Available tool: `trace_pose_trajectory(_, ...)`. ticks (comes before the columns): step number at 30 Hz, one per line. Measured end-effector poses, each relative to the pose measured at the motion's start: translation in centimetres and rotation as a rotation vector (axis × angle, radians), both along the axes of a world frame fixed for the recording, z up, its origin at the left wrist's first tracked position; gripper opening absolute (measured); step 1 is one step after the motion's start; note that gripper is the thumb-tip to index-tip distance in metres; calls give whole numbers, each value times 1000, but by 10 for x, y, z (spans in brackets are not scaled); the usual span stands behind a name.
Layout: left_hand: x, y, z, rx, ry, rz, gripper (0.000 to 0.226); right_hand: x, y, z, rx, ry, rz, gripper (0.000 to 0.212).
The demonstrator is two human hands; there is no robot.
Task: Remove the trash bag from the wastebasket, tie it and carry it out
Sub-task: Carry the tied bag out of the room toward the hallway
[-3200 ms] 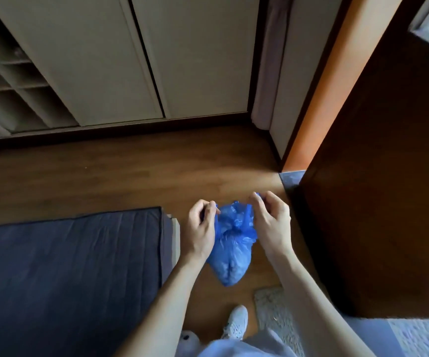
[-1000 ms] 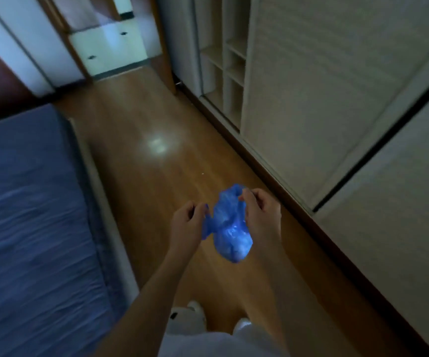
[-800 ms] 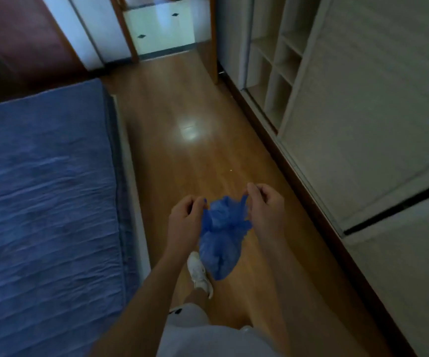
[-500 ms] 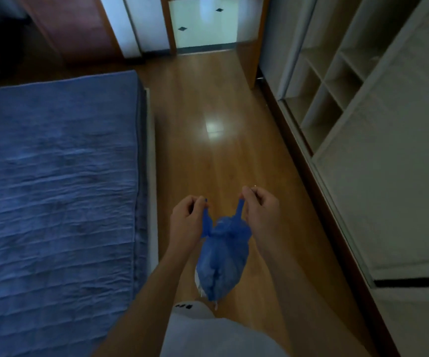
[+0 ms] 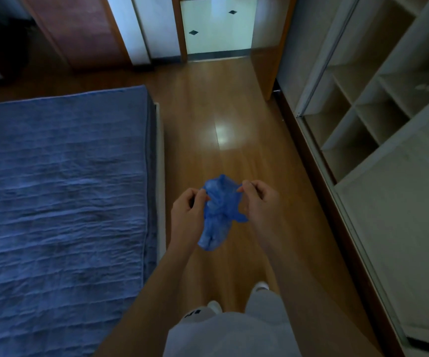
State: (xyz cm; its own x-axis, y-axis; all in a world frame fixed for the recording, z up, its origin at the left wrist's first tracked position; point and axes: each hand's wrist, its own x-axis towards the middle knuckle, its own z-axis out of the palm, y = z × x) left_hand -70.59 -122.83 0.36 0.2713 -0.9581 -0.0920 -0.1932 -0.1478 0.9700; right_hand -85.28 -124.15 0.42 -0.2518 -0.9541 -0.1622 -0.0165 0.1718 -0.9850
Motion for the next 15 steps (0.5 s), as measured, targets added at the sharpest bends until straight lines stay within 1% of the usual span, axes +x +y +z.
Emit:
trace_pose_trajectory(4,0,-56,-5,10,14,36,28,-5,-58,-8,10,7,-14,27)
trace_pose_trajectory(7,-5,-103,-11,16,0,61,29,-12,-106,-17,27,9,25,27)
trace_pose_trajectory(11,-22,-175,-14,29,0,102,29,-27,-186,-26,50,24,65,30)
trace_pose_trajectory(15,-44,-256,-6,69,-1,128,29,-47,-270,-21,43,24,96,33)
